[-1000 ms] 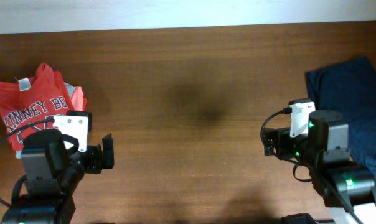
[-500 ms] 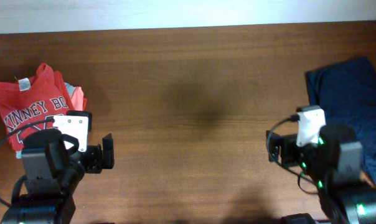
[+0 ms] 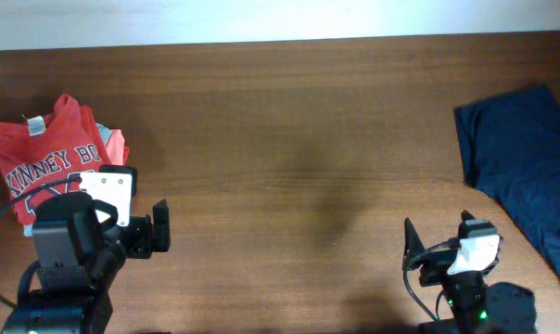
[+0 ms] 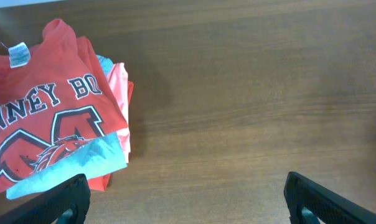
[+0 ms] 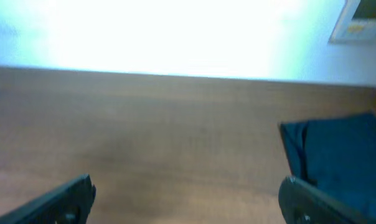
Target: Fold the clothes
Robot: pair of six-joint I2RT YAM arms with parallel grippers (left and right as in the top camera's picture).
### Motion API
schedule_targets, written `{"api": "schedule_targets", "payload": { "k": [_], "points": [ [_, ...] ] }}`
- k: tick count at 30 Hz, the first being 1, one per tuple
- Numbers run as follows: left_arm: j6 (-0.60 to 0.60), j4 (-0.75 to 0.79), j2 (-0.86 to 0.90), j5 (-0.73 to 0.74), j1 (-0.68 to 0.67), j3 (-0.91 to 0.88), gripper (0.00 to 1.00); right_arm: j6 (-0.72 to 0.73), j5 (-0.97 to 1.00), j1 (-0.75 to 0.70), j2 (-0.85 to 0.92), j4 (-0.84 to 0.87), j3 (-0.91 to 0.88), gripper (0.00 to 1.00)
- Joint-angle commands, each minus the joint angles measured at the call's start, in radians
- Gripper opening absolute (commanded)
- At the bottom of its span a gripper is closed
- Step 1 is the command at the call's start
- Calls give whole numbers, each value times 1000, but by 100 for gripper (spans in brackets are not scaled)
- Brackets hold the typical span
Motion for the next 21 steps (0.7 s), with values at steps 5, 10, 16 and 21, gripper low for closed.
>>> {"api": "schedule_targets", "payload": {
  "k": [5, 10, 16, 21],
  "points": [
    [-6, 2, -3, -11, 5, -5, 99, 0, 9, -4, -53, 270, -201, 99],
    [-6, 2, -3, -11, 5, -5, 99, 0, 9, -5, -53, 498, -327, 99],
    [-6, 2, -3, -11, 5, -5, 99, -4, -6, -4, -53, 679, -460, 99],
    [-6, 2, -3, -11, 5, -5, 99, -33, -10, -5, -53, 589, -459, 99]
  ]
}}
